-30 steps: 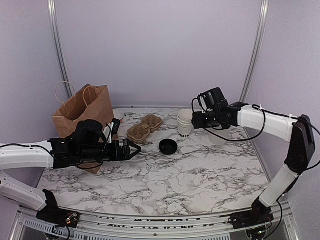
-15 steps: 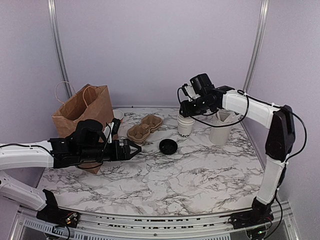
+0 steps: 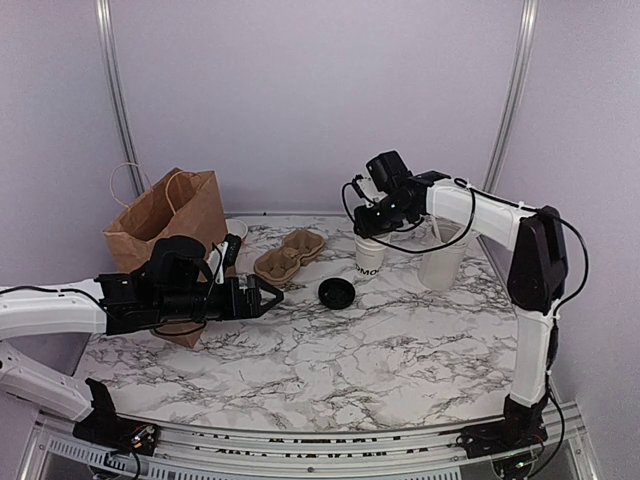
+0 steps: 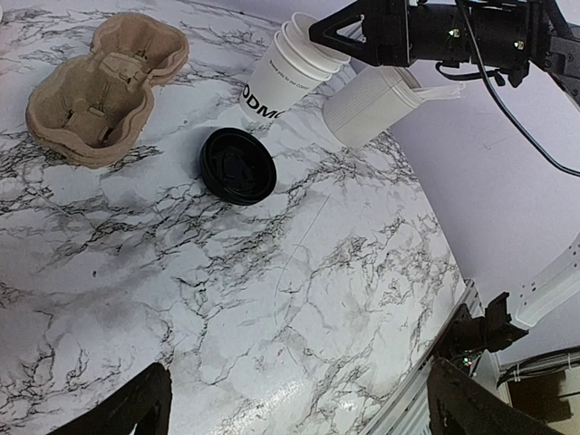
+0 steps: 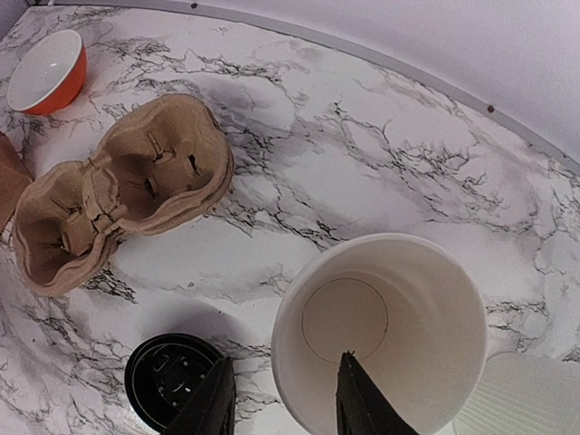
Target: Pack the takeout coffee
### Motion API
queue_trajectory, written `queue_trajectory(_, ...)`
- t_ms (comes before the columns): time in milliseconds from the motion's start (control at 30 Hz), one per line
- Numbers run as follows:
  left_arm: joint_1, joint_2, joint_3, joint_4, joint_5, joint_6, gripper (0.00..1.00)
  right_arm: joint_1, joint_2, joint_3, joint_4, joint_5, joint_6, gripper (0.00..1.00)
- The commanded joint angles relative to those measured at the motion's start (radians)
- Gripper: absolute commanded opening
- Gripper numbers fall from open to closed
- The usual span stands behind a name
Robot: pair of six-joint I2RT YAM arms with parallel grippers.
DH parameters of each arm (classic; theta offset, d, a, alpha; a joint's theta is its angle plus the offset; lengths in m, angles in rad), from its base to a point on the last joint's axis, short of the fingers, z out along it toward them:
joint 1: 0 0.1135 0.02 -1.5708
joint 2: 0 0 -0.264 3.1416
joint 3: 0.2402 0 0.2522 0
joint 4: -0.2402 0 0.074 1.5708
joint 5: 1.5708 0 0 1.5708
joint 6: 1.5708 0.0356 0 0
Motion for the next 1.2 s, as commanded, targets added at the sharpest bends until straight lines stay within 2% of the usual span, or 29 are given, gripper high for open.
queue_trajectory(0,-0.003,0.004,0.032,-0.016,-0.005,0.001,0.99,0.009,0.034,0.056,-0.014,0.024,-0.019,0.36)
queue_trajectory(367,-0.003,0.007,0.029,-0.010,0.002,-0.005,0.99,0.021,0.067,0.070,-0.009,0.071,-0.027,0.21)
queue_trajectory(600,-0.003,0.007,0.027,-0.007,0.000,-0.006,0.99,0.035,0.067,0.079,-0.011,0.116,-0.044,0.01)
queue_trajectory(1167,-0.003,0.022,0.028,0.008,0.003,-0.009,0.99,0.083,0.036,0.172,-0.092,0.266,-0.079,0.00)
